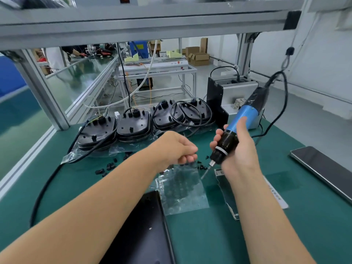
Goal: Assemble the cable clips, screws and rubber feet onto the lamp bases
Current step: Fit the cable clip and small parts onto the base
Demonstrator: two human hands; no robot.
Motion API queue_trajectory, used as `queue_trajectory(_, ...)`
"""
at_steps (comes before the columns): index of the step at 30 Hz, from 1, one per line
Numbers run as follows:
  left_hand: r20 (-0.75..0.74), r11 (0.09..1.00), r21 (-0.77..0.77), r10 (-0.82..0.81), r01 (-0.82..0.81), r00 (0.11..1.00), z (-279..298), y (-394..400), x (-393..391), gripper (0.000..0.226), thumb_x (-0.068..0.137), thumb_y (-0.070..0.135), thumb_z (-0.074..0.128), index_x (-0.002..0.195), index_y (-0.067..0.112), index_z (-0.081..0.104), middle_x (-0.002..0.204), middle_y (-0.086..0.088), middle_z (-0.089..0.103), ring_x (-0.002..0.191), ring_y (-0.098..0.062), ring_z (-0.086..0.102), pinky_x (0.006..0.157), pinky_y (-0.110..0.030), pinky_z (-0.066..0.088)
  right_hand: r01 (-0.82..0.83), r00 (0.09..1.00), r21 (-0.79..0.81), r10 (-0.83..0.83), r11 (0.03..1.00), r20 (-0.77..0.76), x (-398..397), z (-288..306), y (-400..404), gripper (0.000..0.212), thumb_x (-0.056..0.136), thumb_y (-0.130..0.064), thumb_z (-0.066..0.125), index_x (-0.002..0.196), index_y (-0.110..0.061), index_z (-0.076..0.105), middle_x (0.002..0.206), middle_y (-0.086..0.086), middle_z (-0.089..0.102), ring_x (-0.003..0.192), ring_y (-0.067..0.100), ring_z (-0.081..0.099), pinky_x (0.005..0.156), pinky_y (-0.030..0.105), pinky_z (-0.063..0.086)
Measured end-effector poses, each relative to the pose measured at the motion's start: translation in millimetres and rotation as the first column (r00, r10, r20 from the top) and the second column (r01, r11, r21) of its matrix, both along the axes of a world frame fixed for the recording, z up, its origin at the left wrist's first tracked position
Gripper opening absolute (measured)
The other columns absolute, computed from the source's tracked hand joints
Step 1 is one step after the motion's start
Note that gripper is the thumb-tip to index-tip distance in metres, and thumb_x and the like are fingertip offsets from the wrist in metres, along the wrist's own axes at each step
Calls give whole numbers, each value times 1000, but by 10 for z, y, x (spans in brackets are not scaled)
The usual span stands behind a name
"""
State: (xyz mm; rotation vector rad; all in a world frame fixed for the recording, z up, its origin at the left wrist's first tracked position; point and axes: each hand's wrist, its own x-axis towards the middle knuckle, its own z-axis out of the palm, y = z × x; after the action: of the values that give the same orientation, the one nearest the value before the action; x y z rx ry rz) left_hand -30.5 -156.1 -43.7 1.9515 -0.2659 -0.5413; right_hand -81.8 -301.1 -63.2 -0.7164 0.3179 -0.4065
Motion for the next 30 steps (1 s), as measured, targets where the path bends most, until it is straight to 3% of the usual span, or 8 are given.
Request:
queue_trajectory(3,-269,945,-291,71,-151,961,104,270,-167,7,89,-6,59,91,-4,66,68,-10,71,52,-8,62,51,-14,51,-76,981,173,43,982,188,-39,73,106,40,98,-49,44,99,-11,55,73,4,63,62,14,57,65,29,46)
queue_trajectory(8,-370,864,-457,32,-212,929,103,552,-506,18,87,-9,56,96,-4,70,76,-11,70,58,-10,63,56,-14,53,-136,925,219,44,966,378,-137,153,282,40,98,-48,43,108,-11,52,81,4,61,71,16,58,71,30,48)
queue_trajectory(13,-377,823,-514,37,-243,925,50,582,-652,19,82,-6,60,82,0,78,78,-13,71,59,-11,64,55,-15,53,-144,911,214,45,966,410,-164,174,340,41,97,-50,43,109,-11,51,82,3,60,71,15,57,72,30,48)
queue_trajectory(30,-305,853,-451,130,-264,943,9,567,-723,18,85,-10,61,83,0,76,82,-18,73,61,-14,66,56,-17,53,-132,923,198,47,971,382,-144,120,381,42,96,-51,44,109,-11,51,79,2,60,70,15,57,73,32,49)
